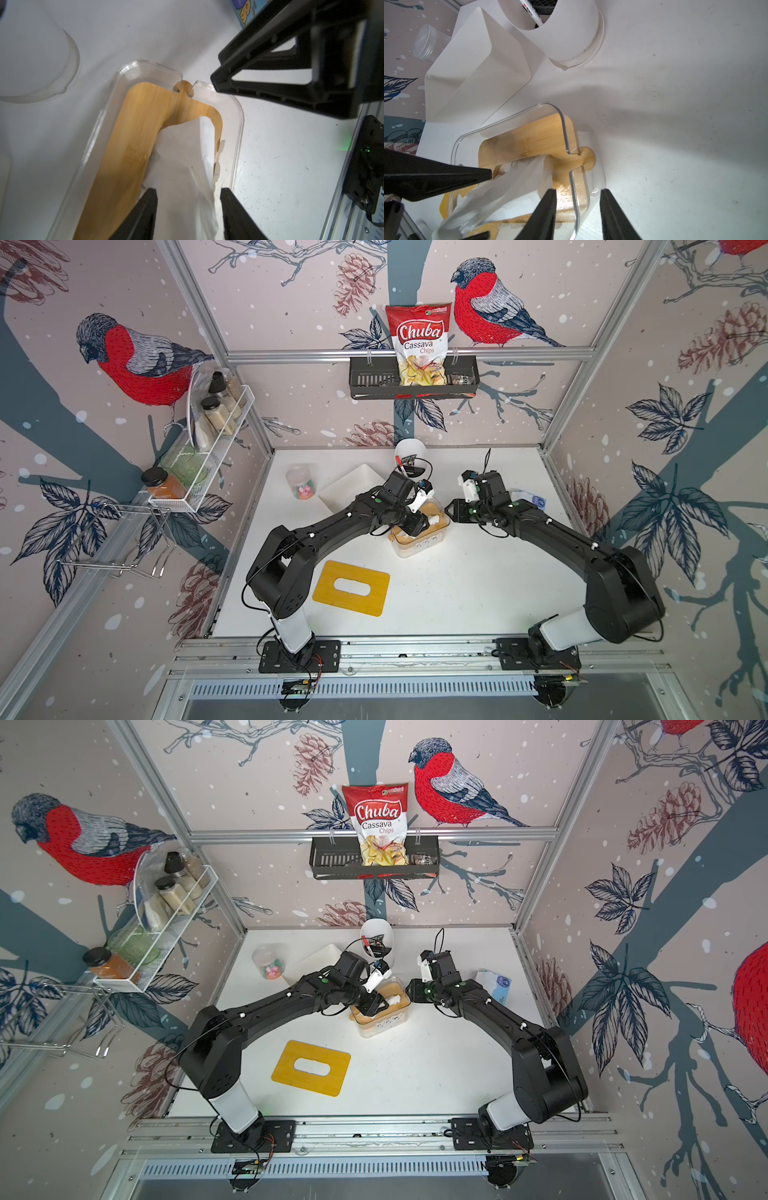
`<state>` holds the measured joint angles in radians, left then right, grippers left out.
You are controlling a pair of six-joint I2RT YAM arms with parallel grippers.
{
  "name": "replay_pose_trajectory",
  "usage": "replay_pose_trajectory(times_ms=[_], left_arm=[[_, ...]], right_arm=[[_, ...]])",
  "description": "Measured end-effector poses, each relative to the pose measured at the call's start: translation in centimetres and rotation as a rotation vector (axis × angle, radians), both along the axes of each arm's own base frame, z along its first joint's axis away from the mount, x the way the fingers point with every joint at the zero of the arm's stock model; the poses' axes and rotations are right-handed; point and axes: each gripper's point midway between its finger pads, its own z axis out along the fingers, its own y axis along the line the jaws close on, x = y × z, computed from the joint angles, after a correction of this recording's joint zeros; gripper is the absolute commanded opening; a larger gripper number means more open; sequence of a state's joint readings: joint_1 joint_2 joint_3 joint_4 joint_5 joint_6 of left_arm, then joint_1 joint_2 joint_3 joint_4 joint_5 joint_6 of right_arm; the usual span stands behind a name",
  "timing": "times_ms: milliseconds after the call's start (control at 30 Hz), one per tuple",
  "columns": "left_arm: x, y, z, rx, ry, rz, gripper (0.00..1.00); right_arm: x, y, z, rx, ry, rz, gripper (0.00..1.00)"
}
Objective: Put the tissue paper into the tissue box
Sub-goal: Move the tissue box to the center of the board.
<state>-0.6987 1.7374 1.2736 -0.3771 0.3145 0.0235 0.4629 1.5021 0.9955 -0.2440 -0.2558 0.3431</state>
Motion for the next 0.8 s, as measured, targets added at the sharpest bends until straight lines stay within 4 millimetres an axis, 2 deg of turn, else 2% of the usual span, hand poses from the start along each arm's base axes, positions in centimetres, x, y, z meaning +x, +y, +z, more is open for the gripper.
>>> replay_pose_trajectory(times_ms=[67, 133, 267, 433, 567, 667, 800], left_arm=[[-0.5, 0.1, -0.4, 0.01, 0.009, -0.003, 0.54], [-0.9, 0.5, 0.0, 0.004, 0.004, 0.011, 0.56], [-0.7, 2.0, 2.8, -0.025, -0.096, 0.079, 0.61], [0.1, 4.6, 4.8, -0.049, -0.197, 0.194, 0.72], [1.2, 7.1, 6.4, -0.075, -0.255, 0.315, 0.8], [2.0, 9.5, 7.9, -0.123, -0.305, 0.423, 0.88], [2.6, 12.8, 9.5, -0.202, -0.352, 0.564, 0.95]], right_arm=[[-0.1, 0.3, -0.3, -0.004, 0.007, 0.008, 0.41], [-0.2, 0.7, -0.5, -0.005, 0.013, 0.018, 0.42], [0.0, 1.1, -1.0, -0.01, 0.023, 0.025, 0.4], [0.8, 1.6, -2.0, -0.03, 0.044, 0.028, 0.3], [1.9, 1.7, -2.3, -0.061, 0.035, 0.015, 0.15], [2.6, 0.9, -2.2, -0.087, 0.022, -0.004, 0.11], [4.3, -2.4, -2.0, -0.122, 0.021, -0.099, 0.09]])
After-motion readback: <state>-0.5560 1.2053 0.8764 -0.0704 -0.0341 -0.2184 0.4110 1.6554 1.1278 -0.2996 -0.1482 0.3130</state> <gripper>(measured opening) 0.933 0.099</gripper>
